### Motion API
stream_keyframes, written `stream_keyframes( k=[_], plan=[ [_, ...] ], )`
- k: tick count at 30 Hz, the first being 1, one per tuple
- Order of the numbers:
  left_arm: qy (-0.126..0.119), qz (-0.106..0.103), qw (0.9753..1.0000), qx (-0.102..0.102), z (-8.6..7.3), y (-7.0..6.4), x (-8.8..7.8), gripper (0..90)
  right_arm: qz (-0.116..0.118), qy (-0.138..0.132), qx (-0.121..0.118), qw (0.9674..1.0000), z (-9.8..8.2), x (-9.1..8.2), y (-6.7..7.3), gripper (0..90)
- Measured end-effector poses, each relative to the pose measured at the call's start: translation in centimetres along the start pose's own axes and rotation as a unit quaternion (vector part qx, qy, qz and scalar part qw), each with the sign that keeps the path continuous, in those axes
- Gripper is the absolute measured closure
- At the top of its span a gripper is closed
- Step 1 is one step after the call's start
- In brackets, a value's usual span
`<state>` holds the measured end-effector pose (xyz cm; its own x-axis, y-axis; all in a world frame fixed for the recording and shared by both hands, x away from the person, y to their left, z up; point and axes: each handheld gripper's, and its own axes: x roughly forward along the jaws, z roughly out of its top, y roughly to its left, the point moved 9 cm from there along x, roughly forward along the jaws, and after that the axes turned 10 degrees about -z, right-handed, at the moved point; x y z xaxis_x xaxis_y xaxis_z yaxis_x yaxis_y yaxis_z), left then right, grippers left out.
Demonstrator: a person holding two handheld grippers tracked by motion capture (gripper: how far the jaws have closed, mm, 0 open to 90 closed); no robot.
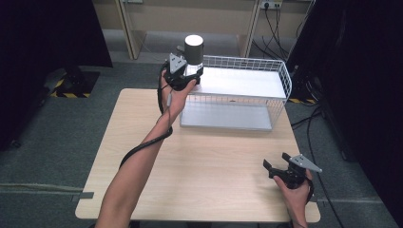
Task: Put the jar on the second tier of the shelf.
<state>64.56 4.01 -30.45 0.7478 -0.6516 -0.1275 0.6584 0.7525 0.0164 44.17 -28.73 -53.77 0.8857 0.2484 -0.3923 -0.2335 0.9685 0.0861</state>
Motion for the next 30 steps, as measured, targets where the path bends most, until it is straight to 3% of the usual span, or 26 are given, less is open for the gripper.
stream_keyframes(
  k=[6,17,30],
  plan=[
    [-0.001,0.0,1.0,-0.004,0.0,0.1,0.0,29.9,0.001,0.001,0.001,1.0,0.0,0.0,0.0,4.8],
    [0.006,-0.004,1.0,-0.006,0.2,-0.6,-0.6,18.9,0.0,0.001,-0.003,1.0,0.0,0.0,0.0,4.8],
    [-0.003,-0.015,0.9999,-0.006,0.2,-1.8,-1.9,16.6,-0.002,0.002,-0.004,1.0,0.0,0.0,0.1,4.8]
  ],
)
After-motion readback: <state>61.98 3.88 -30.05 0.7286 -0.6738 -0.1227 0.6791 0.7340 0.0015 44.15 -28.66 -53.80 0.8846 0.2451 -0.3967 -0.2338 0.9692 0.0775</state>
